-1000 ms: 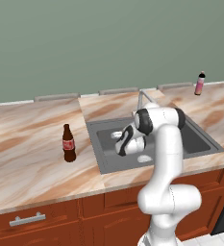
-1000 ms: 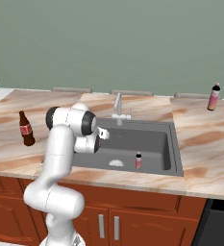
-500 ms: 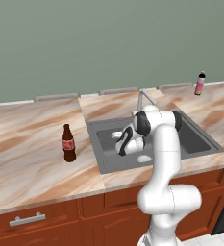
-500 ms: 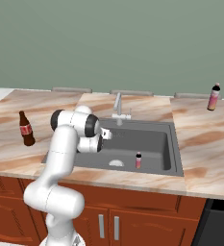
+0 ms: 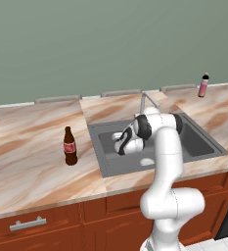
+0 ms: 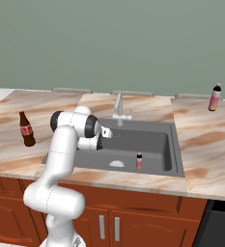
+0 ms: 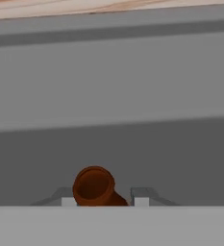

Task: Place the large bottle from the dining counter next to the other large bottle outside the sink, and place the small bottle from the dining counter next to the other small bottle inside the sink.

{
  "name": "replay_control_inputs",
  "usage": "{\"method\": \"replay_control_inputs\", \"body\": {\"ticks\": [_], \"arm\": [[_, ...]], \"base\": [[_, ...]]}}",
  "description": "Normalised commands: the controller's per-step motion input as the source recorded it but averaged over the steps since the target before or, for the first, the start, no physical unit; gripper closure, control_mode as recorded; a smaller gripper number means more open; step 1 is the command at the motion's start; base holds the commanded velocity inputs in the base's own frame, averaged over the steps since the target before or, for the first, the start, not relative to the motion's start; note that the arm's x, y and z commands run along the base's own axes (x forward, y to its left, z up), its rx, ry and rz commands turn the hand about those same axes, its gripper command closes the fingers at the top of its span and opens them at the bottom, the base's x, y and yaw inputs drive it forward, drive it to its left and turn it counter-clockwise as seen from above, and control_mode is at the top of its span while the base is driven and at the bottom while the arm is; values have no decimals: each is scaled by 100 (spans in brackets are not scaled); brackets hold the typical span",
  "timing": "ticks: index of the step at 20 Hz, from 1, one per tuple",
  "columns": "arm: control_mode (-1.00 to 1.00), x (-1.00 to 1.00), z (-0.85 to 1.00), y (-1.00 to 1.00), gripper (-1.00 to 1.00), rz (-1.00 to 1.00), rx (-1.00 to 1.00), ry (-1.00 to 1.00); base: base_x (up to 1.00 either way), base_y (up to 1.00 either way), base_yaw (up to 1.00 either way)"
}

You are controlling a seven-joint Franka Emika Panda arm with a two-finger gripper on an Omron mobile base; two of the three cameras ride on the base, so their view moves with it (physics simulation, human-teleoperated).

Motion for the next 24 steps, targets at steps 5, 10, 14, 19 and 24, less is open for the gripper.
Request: {"method": "replay_control_inputs", "body": {"ticks": [5, 10, 14, 19, 24], "arm": [[-100, 2, -35, 0, 100, 0, -2, 0], [-100, -4, -26, 0, 100, 0, -1, 0], [-100, -13, -27, 0, 100, 0, 0, -1], [-100, -11, -23, 0, 100, 0, 0, -1], [-100, 0, -19, 0, 100, 0, 0, 0]], "base": [[0, 0, 0], [0, 0, 0], [0, 0, 0], [0, 0, 0], [0, 0, 0]]}}
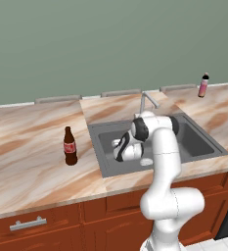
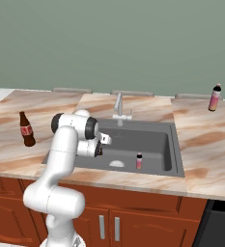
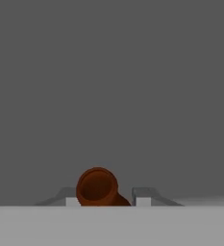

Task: Place the large bottle from the dining counter next to the other large bottle outside the sink, and place the small bottle from the dining counter next to the other small bottle inside the sink.

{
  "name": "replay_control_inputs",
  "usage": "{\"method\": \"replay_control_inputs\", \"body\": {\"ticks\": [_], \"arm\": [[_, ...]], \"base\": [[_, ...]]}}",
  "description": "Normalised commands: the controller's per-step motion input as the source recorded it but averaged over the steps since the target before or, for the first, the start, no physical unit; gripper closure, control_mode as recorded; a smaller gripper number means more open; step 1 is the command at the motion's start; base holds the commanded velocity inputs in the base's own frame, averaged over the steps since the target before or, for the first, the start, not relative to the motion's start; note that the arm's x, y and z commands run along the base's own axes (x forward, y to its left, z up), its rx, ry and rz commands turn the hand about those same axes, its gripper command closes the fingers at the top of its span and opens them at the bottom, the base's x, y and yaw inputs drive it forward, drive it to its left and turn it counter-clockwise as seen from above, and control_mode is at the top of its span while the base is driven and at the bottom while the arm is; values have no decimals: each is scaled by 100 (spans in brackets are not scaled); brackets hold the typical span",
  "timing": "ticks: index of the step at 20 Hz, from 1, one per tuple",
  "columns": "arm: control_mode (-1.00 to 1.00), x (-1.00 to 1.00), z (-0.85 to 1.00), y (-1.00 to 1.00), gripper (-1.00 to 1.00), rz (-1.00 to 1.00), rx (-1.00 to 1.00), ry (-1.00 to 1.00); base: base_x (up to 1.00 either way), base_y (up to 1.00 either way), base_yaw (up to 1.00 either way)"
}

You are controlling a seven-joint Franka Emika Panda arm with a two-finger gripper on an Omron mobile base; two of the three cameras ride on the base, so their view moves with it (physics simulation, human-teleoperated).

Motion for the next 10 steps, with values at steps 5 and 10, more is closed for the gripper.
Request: {"method": "replay_control_inputs", "body": {"ticks": [5, 10], "arm": [[-100, 0, -23, 0, 100, 0, 0, -1], [-100, 0, -26, 0, 100, 0, 0, -2]], "base": [[0, 0, 0], [0, 0, 0]]}}
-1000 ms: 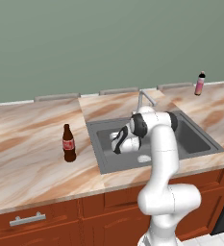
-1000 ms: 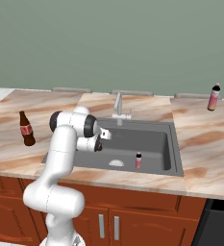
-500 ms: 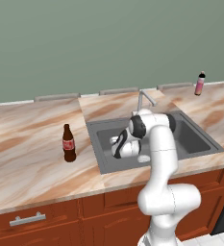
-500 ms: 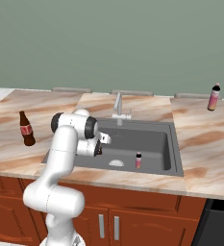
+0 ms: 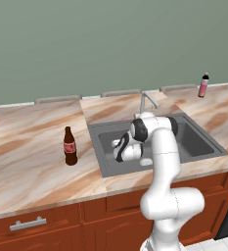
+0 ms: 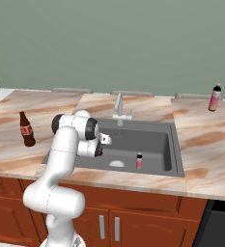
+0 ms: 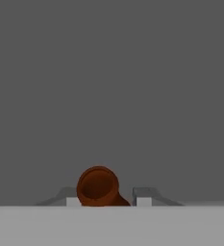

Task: Place the large bottle from the dining counter next to the other large bottle outside the sink, and place the small bottle from the dining counter next to the other small bottle inside the sink.

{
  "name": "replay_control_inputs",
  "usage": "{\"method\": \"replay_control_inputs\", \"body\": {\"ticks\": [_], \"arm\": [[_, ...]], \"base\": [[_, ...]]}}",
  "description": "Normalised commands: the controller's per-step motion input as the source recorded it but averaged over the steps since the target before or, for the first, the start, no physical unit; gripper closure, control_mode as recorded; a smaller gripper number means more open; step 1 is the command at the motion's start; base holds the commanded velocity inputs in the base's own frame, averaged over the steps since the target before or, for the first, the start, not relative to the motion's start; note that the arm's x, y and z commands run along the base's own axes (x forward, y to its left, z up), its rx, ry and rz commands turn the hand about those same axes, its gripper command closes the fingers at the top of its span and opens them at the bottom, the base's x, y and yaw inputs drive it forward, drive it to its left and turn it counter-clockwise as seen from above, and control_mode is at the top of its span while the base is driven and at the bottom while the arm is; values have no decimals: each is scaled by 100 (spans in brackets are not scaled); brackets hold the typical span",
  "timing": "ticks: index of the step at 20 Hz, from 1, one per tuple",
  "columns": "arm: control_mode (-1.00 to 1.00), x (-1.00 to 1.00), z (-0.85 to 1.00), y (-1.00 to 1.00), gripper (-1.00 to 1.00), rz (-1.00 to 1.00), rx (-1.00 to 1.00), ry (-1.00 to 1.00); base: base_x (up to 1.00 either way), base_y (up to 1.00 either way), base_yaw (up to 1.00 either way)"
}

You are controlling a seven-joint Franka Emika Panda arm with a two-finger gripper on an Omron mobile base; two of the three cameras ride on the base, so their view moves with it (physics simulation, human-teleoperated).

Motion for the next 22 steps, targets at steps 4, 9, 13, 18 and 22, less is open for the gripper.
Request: {"method": "replay_control_inputs", "body": {"ticks": [4, 9, 13, 18, 22], "arm": [[-100, 0, -32, 0, 100, 0, 0, -1], [-100, -1, -33, 0, -100, 0, -1, -2], [-100, -40, -18, -12, -100, 0, 0, -8], [-100, -42, -9, -31, -100, 0, 0, -10], [-100, -15, -6, -33, -100, 0, 0, -7]], "base": [[0, 0, 0], [0, 0, 0], [0, 0, 0], [0, 0, 0], [0, 0, 0]]}}
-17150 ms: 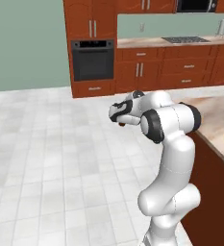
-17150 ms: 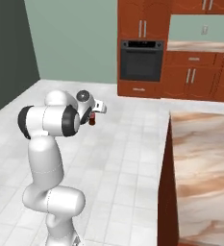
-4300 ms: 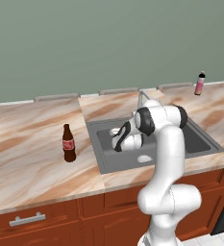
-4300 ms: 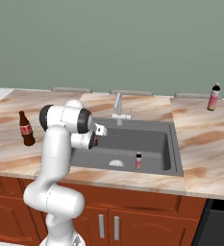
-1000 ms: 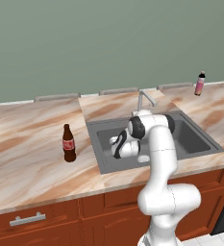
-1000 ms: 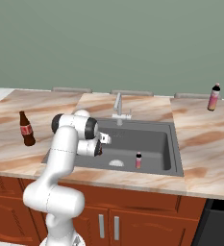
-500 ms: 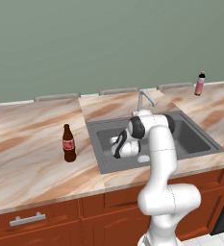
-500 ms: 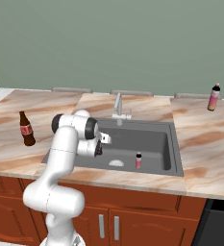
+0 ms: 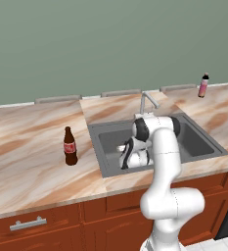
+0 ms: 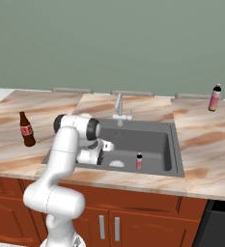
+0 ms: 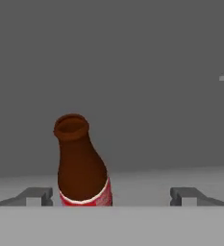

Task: Place the large bottle from the dining counter next to the other large bottle outside the sink, and place the small bottle from the dining counter next to the other small bottle inside the sink.

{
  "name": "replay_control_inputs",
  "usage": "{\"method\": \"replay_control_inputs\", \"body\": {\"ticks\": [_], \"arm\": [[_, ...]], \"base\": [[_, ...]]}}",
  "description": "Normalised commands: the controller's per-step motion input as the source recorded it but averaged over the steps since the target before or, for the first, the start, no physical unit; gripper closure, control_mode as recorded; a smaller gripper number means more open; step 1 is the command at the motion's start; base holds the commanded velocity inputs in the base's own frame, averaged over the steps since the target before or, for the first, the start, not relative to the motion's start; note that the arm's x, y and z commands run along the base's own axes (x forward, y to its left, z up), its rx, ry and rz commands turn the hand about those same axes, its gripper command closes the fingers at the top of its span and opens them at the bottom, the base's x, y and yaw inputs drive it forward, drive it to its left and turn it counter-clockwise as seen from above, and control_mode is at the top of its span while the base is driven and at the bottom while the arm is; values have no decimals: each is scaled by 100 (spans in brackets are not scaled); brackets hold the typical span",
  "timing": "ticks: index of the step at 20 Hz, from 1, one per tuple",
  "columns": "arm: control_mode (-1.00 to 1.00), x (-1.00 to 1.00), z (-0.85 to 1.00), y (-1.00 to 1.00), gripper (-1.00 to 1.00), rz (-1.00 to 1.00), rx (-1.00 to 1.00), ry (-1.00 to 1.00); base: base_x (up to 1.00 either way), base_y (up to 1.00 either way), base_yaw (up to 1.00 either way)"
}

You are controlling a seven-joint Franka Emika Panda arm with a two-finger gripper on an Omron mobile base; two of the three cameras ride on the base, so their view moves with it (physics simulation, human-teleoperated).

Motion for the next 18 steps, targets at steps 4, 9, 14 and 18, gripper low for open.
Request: {"method": "replay_control_inputs", "body": {"ticks": [4, 9, 14, 18], "arm": [[-100, 0, 0, -24, -100, 0, 0, -7], [-100, 2, 48, -5, -100, 0, 0, -11], [-100, 7, 83, 0, -100, 0, 0, -6], [-100, 0, 75, 4, -100, 0, 0, 0]], "base": [[0, 0, 0], [0, 0, 0], [0, 0, 0], [0, 0, 0]]}}
